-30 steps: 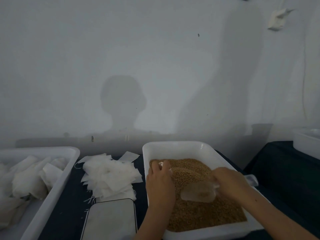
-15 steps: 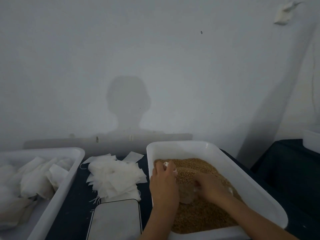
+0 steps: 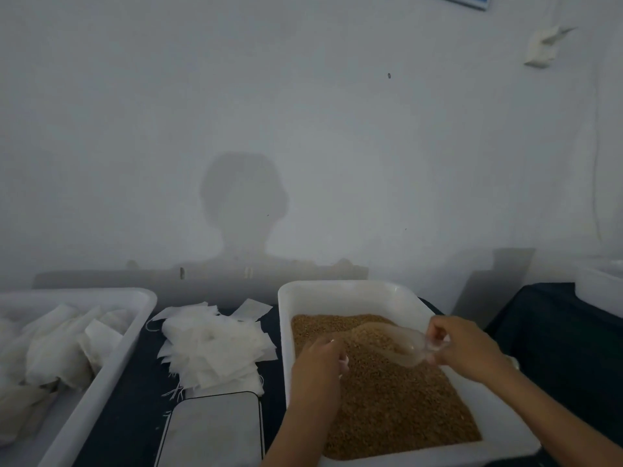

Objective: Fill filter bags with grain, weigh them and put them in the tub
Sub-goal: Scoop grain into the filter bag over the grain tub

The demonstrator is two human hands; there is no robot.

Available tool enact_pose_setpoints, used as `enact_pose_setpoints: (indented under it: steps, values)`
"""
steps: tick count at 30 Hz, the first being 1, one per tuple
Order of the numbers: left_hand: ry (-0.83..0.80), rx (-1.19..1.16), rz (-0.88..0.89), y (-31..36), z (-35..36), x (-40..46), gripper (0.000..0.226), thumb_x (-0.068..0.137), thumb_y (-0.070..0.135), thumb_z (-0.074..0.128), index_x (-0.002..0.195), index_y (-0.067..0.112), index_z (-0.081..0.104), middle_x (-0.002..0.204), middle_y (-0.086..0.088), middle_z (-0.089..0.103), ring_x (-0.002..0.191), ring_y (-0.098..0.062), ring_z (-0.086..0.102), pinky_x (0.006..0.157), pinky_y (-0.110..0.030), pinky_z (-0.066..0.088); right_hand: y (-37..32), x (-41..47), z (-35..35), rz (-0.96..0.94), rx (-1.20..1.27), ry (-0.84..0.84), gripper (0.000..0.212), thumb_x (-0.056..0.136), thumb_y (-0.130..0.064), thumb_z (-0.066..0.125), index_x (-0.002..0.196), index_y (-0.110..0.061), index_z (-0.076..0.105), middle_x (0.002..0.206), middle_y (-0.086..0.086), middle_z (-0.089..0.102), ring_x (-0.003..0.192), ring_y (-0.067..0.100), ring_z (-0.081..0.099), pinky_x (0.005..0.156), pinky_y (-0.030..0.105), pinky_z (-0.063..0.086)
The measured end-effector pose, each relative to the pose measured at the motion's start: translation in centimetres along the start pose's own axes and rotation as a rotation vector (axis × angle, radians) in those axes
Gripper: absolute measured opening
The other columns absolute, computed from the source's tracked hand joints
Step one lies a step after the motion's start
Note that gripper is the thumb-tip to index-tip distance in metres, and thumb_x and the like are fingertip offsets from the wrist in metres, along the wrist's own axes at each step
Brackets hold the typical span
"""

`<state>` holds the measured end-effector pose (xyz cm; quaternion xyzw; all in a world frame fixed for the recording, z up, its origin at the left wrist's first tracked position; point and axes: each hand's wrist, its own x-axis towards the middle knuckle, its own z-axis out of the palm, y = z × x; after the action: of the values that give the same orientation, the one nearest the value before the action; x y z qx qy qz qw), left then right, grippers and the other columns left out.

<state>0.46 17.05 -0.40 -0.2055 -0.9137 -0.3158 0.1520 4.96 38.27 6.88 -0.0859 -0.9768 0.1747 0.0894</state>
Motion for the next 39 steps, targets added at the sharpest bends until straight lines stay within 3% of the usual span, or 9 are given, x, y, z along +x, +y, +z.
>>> enact_pose_setpoints:
  steps: [2, 7, 11, 15, 19, 27, 30, 36, 39]
  values:
    - [-0.052, -0.010, 0.027, 0.0, 0.1, 0.1, 0.009, 0.091, 0.012, 0.055, 0.093, 0.016, 0.063, 0.105, 0.005, 0.057, 0.098, -0.010, 0.048, 0.075, -0.018, 0.037, 0.2, -0.3, -1.3, -0.019, 0.007, -0.009, 0.019, 0.070, -0.013, 0.078, 0.078, -0.015, 0.060, 0.086, -0.008, 0.061, 0.083, 0.009, 0.057, 0.076, 0.030, 0.045]
    - [-0.109, -0.041, 0.075, 0.2, 0.0, 0.3, 0.009, 0.087, 0.009, 0.060, 0.092, 0.011, 0.067, 0.093, 0.006, 0.044, 0.087, -0.007, 0.041, 0.063, -0.009, 0.027, 0.6, -0.7, -2.9, -0.093, 0.065, -0.103, 0.019, 0.065, -0.007, 0.081, 0.075, -0.014, 0.066, 0.083, -0.008, 0.065, 0.081, 0.006, 0.058, 0.076, 0.026, 0.046]
    - [-0.196, -0.083, 0.105, 0.3, 0.0, 0.6, 0.013, 0.087, 0.010, 0.062, 0.099, 0.007, 0.068, 0.100, 0.003, 0.046, 0.086, -0.003, 0.041, 0.066, -0.007, 0.031, 0.1, -0.3, -3.1, -0.116, -0.009, -0.175, 0.020, 0.065, -0.011, 0.081, 0.074, -0.018, 0.065, 0.085, -0.010, 0.064, 0.084, 0.006, 0.058, 0.082, 0.031, 0.050]
    - [-0.184, -0.212, 0.068, 0.3, 0.1, 0.3, 0.015, 0.088, 0.002, 0.056, 0.096, -0.001, 0.068, 0.076, 0.020, 0.037, 0.067, 0.007, 0.039, 0.062, 0.000, 0.034, -0.7, 0.2, -3.5, -0.130, -0.149, -0.229, 0.021, 0.065, -0.015, 0.082, 0.073, -0.021, 0.064, 0.085, -0.015, 0.061, 0.084, 0.002, 0.057, 0.080, 0.029, 0.050]
    - [-0.194, -0.219, 0.080, 0.5, -0.2, 0.1, 0.018, 0.089, 0.002, 0.054, 0.099, -0.001, 0.068, 0.070, 0.018, 0.038, 0.060, 0.007, 0.039, 0.058, 0.002, 0.033, -1.8, 0.5, -3.9, -0.132, -0.251, -0.267, 0.024, 0.066, -0.016, 0.081, 0.071, -0.024, 0.060, 0.085, -0.015, 0.060, 0.086, 0.003, 0.057, 0.076, 0.025, 0.048]
    - [-0.222, -0.164, 0.090, 0.6, 0.0, 0.1, 0.018, 0.088, 0.003, 0.055, 0.098, 0.007, 0.070, 0.071, 0.021, 0.033, 0.099, -0.016, 0.054, 0.065, -0.004, 0.030, -3.7, 0.8, -4.5, -0.170, -0.417, -0.260, 0.029, 0.070, -0.016, 0.080, 0.069, -0.029, 0.054, 0.099, -0.008, 0.063, 0.095, 0.010, 0.060, 0.083, 0.029, 0.051]
    - [-0.237, -0.115, 0.085, 0.4, 0.3, 0.3, 0.016, 0.087, 0.005, 0.058, 0.098, 0.008, 0.069, 0.073, 0.018, 0.036, 0.100, -0.016, 0.054, 0.066, -0.008, 0.029, -3.9, 0.8, -4.6, -0.180, -0.444, -0.258, 0.031, 0.070, -0.017, 0.080, 0.068, -0.031, 0.052, 0.099, -0.008, 0.062, 0.096, 0.010, 0.060, 0.082, 0.029, 0.049]
    - [-0.280, -0.010, 0.176, 0.5, 0.3, 0.7, 0.015, 0.086, 0.009, 0.063, 0.099, 0.005, 0.068, 0.105, 0.001, 0.048, 0.094, -0.009, 0.038, 0.077, -0.016, 0.032, -3.7, 0.8, -4.5, -0.159, -0.442, -0.268, 0.030, 0.070, -0.018, 0.080, 0.069, -0.031, 0.053, 0.095, -0.010, 0.063, 0.094, 0.008, 0.060, 0.079, 0.025, 0.049]
    - [-0.187, -0.093, 0.130, 0.0, 0.8, 0.4, 0.013, 0.088, 0.008, 0.057, 0.096, 0.003, 0.067, 0.082, 0.016, 0.043, 0.080, -0.002, 0.048, 0.068, -0.008, 0.035, -3.3, 0.8, -4.4, -0.145, -0.409, -0.263, 0.025, 0.072, -0.018, 0.079, 0.074, -0.028, 0.056, 0.093, -0.010, 0.063, 0.093, 0.007, 0.060, 0.069, 0.018, 0.043]
